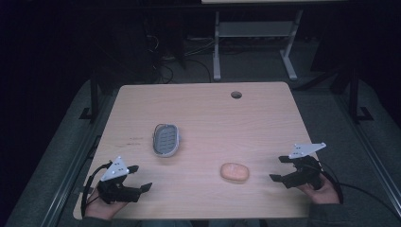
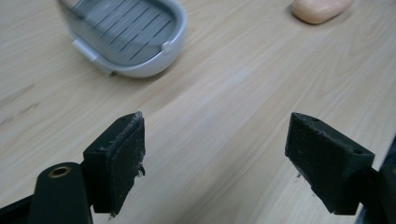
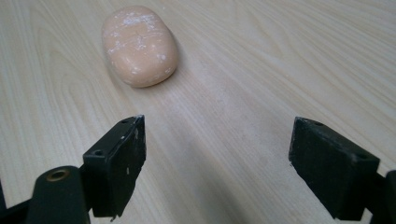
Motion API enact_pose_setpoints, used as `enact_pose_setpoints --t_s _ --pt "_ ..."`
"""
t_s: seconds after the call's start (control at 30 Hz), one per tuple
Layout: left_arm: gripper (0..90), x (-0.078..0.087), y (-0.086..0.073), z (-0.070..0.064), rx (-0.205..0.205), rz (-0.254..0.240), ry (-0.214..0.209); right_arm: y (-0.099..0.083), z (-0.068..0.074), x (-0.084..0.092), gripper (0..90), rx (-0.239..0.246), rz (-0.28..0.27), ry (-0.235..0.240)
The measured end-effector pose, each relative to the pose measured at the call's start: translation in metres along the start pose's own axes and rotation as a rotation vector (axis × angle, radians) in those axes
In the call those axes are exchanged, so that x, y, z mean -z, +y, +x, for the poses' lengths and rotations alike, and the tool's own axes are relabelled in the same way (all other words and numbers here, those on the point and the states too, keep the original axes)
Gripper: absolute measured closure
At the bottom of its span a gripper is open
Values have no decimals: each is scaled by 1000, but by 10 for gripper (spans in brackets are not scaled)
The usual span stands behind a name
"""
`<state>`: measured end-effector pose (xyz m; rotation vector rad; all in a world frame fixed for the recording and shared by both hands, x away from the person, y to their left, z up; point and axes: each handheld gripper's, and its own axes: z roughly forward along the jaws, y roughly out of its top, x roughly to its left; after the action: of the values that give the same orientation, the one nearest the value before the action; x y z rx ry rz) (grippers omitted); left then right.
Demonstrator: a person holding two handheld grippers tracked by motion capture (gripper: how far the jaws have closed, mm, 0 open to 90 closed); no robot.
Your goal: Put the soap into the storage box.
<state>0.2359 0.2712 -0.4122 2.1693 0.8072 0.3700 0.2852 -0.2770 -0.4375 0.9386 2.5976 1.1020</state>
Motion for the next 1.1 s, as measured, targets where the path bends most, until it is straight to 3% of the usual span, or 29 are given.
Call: enact_pose_setpoints --t_s 0.13,0.2,0.23,0.43,0.63,0.73,1.1 --pt "193 -7 13 -8 -55 10 -27 -2 -1 2 182 -1 2 1" --pt "190 -16 29 -15 -129 49 -54 -4 -2 5 179 -10 -11 8" --pt "191 -16 29 -15 -129 49 -54 -4 -2 5 179 -10 -11 8" --pt "190 -31 62 -32 -269 93 -110 -8 -4 13 179 -22 -51 -5" --pt "187 -43 77 -38 -312 119 -148 -11 -6 18 179 -35 -71 -14" --pt "186 -54 88 -48 -362 145 -177 -11 -6 19 179 -40 -79 -15" --pt "189 -87 112 -72 -473 215 -245 -16 -11 24 179 -51 -104 -14"
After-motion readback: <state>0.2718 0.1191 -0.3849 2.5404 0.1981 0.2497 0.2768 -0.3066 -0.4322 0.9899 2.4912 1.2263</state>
